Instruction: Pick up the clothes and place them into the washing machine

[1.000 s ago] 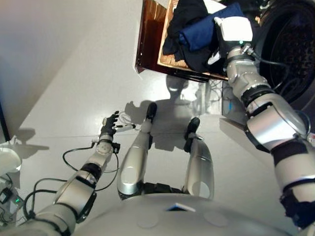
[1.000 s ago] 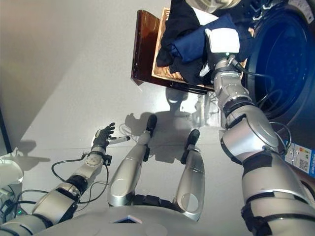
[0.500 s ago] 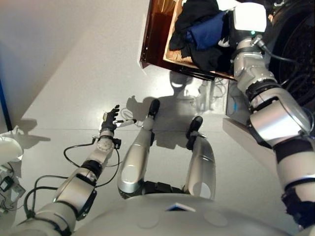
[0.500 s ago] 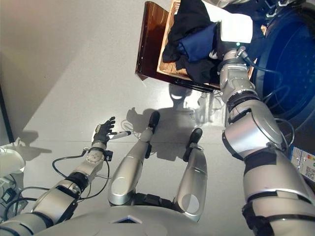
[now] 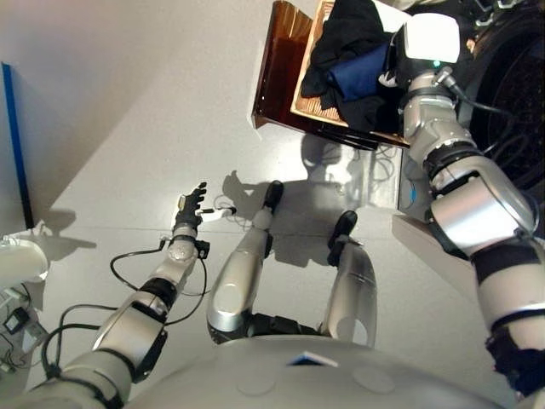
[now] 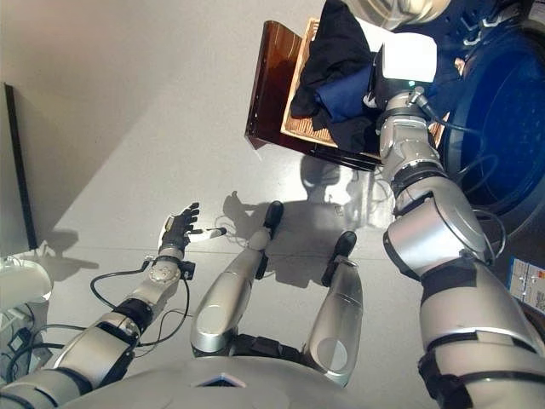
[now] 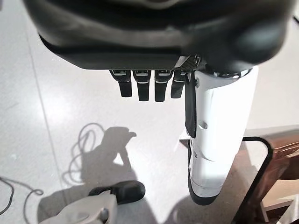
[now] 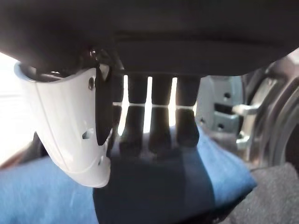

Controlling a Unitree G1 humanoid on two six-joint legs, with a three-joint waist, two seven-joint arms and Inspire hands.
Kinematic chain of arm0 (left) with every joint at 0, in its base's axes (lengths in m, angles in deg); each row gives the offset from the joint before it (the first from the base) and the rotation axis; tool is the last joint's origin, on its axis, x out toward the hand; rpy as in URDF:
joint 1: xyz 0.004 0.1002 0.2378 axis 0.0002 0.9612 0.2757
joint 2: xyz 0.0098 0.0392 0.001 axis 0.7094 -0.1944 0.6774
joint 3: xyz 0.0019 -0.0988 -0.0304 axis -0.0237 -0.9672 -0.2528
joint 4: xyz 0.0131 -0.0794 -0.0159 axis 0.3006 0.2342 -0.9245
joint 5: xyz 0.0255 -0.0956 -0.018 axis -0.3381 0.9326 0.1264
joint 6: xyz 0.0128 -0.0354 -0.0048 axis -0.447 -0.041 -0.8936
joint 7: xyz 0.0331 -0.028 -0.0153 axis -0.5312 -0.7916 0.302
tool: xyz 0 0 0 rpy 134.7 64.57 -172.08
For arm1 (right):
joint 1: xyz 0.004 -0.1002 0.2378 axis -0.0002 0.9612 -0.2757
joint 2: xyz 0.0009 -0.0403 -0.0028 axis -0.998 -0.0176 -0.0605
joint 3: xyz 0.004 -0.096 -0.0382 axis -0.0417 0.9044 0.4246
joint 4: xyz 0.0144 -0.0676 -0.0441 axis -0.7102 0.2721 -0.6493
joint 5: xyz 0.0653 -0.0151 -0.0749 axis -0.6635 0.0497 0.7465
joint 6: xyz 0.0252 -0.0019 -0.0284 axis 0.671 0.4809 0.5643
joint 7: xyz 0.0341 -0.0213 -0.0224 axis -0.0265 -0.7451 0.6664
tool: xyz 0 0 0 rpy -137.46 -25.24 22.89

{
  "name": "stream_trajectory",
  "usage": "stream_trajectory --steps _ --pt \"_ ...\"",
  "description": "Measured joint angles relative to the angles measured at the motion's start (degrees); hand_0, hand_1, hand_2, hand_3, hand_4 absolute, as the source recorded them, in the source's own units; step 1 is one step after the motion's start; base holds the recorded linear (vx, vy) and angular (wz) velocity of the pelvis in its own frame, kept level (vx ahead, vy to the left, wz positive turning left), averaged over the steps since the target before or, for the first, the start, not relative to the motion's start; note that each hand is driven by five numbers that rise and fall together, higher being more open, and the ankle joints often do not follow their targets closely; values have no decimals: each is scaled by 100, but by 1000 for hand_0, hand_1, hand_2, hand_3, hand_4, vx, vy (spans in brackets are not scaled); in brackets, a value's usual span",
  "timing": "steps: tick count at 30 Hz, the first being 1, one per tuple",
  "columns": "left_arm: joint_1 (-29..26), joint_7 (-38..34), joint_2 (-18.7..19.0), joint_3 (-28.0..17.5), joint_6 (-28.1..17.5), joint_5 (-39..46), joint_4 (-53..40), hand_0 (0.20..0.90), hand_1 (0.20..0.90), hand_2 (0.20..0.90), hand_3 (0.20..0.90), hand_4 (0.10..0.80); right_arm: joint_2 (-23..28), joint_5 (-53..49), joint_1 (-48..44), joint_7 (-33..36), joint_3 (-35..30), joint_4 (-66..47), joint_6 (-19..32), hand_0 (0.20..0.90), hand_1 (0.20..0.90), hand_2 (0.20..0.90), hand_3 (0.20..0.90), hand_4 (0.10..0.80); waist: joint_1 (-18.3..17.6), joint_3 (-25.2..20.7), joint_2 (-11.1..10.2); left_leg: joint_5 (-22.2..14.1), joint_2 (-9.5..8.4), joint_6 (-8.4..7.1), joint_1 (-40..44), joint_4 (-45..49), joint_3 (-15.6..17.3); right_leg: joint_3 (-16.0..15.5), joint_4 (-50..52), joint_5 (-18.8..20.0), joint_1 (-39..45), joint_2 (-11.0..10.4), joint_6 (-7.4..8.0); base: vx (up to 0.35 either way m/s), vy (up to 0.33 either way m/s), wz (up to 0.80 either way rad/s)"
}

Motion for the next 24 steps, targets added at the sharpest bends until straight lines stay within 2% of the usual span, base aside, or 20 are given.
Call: stream_trajectory --steps 8,9,10,11,20,24 --pt "281 14 -39 -22 22 -119 20 900 900 900 900 800 -2 -1 64 -2 -33 -458 2 200 200 200 200 300 -188 -139 126 37 21 92 402 -186 181 197 -362 205 355 58 107 28 15 -15" --pt "328 19 -42 -35 27 -119 13 900 900 900 900 800 -42 0 65 -1 -30 -500 12 450 450 450 450 478 -205 -171 119 28 31 106 482 -230 224 224 -469 252 440 100 125 -17 -30 -18" --pt "335 23 -48 -38 33 -118 16 900 900 900 900 800 -62 -6 63 -9 -29 -509 9 549 549 549 549 549 -224 -205 118 27 37 107 505 -255 242 228 -523 279 471 106 136 -28 -55 -15" --pt "324 30 -48 -60 32 -117 20 900 900 900 900 800 -71 -9 69 -38 -29 -531 18 900 900 900 900 800 -269 -209 115 23 40 113 550 -265 269 233 -572 308 546 115 147 -17 -42 -8" --pt "436 135 -46 -41 81 -98 80 900 900 900 900 800 -186 -255 157 -290 94 -472 89 900 900 900 900 800 -278 -298 8 -5 115 115 395 -229 313 228 -559 317 393 198 105 -14 -39 -2" --pt "429 137 -49 -11 124 -73 197 900 900 900 900 800 -125 -189 172 -290 289 -303 117 900 900 900 900 800 -283 -316 -26 -27 108 83 126 -59 149 86 -490 293 269 196 70 3 -16 18"
